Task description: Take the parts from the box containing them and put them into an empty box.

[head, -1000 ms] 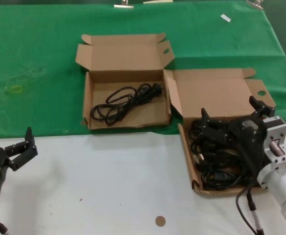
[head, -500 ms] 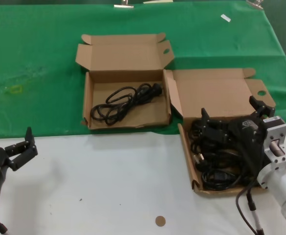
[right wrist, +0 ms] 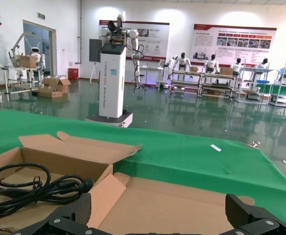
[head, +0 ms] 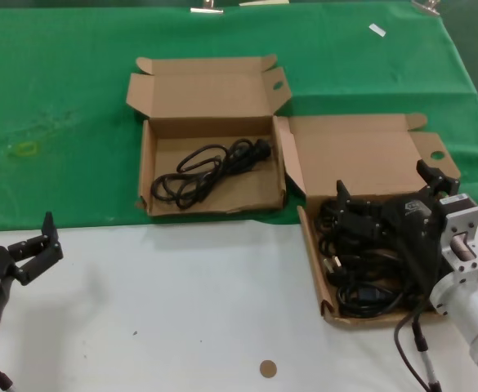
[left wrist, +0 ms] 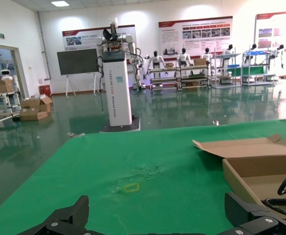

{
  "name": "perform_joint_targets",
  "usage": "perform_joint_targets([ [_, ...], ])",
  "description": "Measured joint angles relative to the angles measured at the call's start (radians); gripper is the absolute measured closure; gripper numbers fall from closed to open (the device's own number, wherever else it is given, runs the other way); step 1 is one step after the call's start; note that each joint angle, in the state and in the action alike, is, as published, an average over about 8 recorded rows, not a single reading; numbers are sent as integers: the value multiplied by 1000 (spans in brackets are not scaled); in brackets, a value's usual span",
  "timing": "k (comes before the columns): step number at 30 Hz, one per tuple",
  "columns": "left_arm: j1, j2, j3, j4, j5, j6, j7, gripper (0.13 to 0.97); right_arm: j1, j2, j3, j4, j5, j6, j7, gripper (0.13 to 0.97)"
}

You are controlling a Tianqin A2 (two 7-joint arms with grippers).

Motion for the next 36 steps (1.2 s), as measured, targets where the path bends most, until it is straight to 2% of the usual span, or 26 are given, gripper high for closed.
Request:
perform_joint_targets([
  [36,0,0,0,0,0,0,0,132,0,0,0,0,0,0,0,129],
])
